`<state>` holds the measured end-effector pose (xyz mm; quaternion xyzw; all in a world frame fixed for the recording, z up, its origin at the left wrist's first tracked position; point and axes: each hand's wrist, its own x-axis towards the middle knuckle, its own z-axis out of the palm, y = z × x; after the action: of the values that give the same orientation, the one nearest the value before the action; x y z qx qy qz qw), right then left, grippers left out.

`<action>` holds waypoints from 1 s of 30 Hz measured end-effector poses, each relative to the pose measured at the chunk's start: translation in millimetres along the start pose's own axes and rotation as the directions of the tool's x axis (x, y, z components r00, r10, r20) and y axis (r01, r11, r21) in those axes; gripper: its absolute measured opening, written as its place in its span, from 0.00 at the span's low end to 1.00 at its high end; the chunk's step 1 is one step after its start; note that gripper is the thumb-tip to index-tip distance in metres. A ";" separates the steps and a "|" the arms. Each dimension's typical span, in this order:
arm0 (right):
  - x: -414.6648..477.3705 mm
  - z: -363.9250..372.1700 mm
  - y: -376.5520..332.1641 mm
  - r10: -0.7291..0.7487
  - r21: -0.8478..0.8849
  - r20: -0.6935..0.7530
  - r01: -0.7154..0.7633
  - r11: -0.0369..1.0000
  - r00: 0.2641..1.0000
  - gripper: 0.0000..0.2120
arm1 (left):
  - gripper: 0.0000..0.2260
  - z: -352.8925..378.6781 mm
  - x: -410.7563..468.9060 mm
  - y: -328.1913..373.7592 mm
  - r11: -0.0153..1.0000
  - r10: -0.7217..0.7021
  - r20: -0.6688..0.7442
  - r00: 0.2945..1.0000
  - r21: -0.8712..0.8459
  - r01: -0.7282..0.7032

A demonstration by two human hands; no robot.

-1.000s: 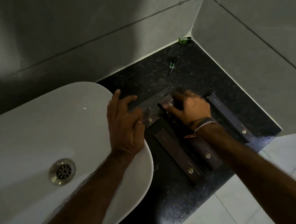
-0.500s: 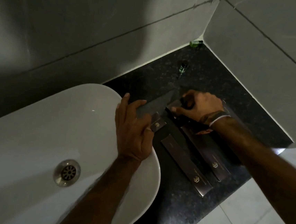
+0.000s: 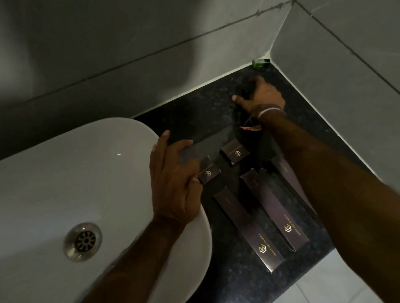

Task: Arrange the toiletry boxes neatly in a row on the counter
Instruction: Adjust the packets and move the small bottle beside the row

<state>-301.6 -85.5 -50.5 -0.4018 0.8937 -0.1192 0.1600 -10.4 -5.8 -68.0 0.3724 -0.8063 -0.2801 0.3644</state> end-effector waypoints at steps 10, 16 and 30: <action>-46.7 -22.0 53.5 -0.181 -0.169 0.232 0.223 0.960 0.956 0.23 | 0.09 -2.5 0.9 4.6 1.000 0.003 0.000 1.000 0.013 -0.003; -76.8 -14.8 85.2 -0.250 -0.208 0.148 0.277 0.938 0.957 0.21 | 0.10 -4.1 1.5 3.6 1.000 -0.015 0.034 0.999 0.007 0.014; -73.8 -10.2 73.6 -0.280 -0.203 0.159 0.309 0.929 0.947 0.28 | 0.08 -4.0 1.0 2.6 1.000 -0.006 0.028 1.000 0.018 0.006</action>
<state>-309.3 18.9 -52.2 -0.5536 0.8189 -0.0139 0.1507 -8.7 -5.8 -63.4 0.3743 -0.8126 -0.2789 0.3490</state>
